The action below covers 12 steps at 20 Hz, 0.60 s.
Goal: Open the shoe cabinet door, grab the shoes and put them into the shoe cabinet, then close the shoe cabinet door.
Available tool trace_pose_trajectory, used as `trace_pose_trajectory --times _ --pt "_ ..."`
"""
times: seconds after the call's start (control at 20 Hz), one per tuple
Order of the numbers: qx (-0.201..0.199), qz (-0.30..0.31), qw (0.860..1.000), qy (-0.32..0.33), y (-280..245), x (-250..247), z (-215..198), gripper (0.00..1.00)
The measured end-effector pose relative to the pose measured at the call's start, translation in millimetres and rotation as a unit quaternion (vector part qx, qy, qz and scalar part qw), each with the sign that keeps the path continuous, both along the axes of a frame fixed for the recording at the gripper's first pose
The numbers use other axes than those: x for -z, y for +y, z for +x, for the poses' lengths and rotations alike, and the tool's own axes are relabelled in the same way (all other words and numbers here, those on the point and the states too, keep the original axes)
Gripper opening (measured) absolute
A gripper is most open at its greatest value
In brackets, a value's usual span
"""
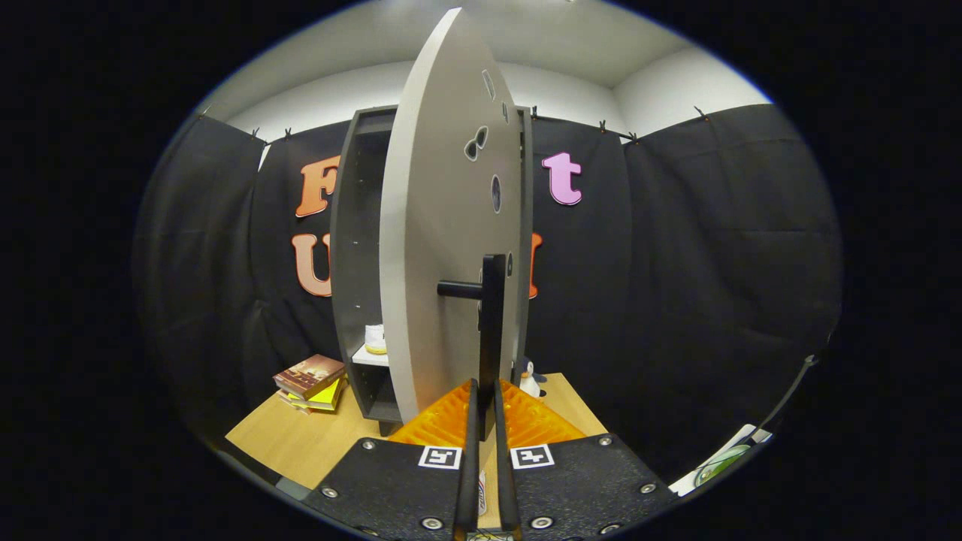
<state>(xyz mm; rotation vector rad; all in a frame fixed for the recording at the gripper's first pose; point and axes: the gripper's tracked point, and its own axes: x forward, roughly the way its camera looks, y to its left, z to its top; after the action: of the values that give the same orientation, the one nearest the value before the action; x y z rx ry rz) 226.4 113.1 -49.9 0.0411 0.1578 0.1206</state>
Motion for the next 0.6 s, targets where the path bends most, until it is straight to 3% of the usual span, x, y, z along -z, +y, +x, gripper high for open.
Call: trace_pose_trajectory --times 0.6 --pt "0.100 -0.020 0.995 -0.011 -86.9 -4.0 -42.6 0.10"
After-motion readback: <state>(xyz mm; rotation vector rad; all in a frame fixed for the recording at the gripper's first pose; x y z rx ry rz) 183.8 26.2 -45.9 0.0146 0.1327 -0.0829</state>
